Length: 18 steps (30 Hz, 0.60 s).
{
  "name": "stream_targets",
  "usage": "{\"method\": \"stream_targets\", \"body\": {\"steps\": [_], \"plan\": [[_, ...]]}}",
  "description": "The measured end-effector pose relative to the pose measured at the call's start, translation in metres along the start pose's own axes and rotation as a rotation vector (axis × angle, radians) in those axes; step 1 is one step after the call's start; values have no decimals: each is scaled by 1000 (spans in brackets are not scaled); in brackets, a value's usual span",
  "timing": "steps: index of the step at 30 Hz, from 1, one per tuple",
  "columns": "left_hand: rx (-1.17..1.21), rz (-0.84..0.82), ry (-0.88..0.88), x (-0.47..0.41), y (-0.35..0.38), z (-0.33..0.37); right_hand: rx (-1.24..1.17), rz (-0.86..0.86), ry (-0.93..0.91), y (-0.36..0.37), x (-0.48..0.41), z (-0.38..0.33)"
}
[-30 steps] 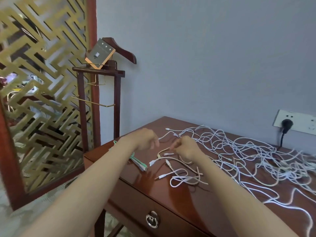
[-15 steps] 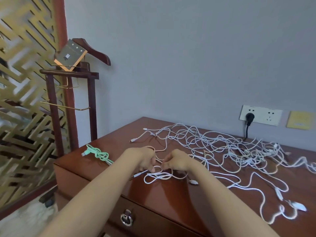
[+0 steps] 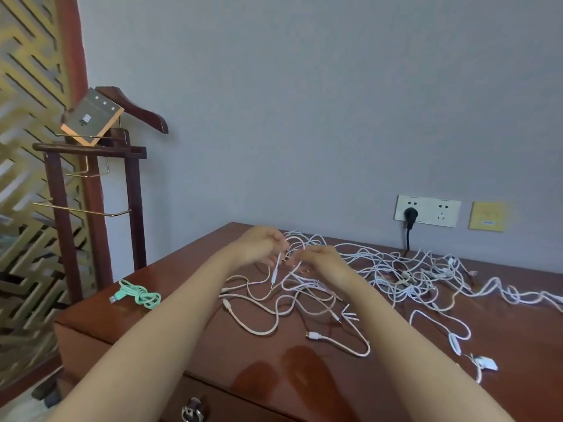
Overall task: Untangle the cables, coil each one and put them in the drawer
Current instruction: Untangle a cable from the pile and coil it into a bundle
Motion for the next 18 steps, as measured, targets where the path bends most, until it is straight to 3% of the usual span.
{"method": "stream_targets", "body": {"steps": [5, 12, 18], "plan": [[430, 34, 20, -15, 24, 25, -183, 60, 33, -47, 20, -18], [1051, -118, 14, -23, 90, 70, 308, 54, 34, -115, 55, -21], [1221, -97, -55, -47, 131, 81, 431, 407, 184, -211, 91, 17]]}}
Point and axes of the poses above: each hand's wrist, its own x-axis away from the middle knuckle, its own y-axis out of the palm, z = x × y, the point moved 6 cm from there along -x, towards the middle knuckle, and after that the axes turned 7 degrees about -y, right-handed, at the moved point
